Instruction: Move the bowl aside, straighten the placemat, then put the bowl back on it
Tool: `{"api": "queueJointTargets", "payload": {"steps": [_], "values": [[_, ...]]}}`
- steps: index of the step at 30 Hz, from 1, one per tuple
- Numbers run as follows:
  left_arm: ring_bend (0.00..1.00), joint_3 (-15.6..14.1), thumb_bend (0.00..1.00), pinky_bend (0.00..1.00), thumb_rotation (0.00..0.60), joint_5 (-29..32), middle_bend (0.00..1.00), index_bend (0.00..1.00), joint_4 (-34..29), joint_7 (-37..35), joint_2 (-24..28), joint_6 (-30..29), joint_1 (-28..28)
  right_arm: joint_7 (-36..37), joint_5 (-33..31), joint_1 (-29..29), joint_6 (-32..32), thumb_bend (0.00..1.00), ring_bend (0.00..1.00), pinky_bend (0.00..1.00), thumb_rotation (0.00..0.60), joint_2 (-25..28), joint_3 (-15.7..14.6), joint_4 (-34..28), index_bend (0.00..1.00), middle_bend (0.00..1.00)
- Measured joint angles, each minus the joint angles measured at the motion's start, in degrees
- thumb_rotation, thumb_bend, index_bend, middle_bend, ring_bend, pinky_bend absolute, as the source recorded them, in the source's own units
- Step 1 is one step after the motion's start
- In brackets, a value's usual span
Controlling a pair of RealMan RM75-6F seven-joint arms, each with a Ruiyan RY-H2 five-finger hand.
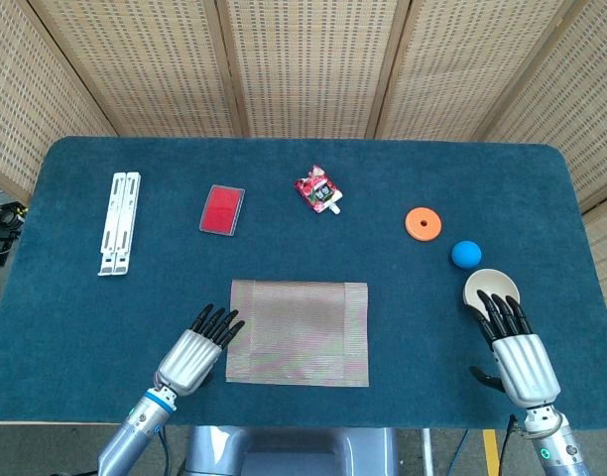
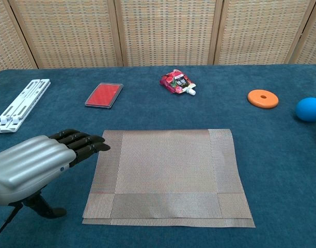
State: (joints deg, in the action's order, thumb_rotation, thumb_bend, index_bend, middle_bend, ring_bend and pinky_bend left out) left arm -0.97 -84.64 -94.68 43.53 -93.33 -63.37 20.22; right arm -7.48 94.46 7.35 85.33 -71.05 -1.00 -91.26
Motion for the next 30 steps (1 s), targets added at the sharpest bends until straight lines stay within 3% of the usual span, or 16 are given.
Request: {"api": "queueJointTargets", "payload": {"steps": [10, 16, 30], "values": [[0.0, 1.01, 0.09, 0.0, 0.6, 7.18, 0.0, 0.02, -1.47, 7.77, -3.43, 0.19, 0.14, 0.62, -0.07, -0.13, -0.22, 0.06, 0.0, 0.0, 0.6, 0.35, 0.03, -0.4, 0.17, 0.0], [0.0, 1.48, 0.09, 0.0, 0.6, 9.39, 0.0, 0.03, -1.12, 9.52, -7.02, 0.0, 1.09, 0.9, -0.31, -0.15, -0.48, 0.06, 0.0, 0.0, 0.6, 0.51, 0.17, -0.57, 0.17, 0.0], [0.0, 1.71, 0.09, 0.0, 0.6, 13.26, 0.0, 0.05, 0.53, 11.74, -9.68, -0.87, 2.76, 1.29, -0.1, -0.36, -0.46, 0.06, 0.0, 0.0, 0.6, 0.94, 0.21, -1.1, 0.17, 0.0]]}}
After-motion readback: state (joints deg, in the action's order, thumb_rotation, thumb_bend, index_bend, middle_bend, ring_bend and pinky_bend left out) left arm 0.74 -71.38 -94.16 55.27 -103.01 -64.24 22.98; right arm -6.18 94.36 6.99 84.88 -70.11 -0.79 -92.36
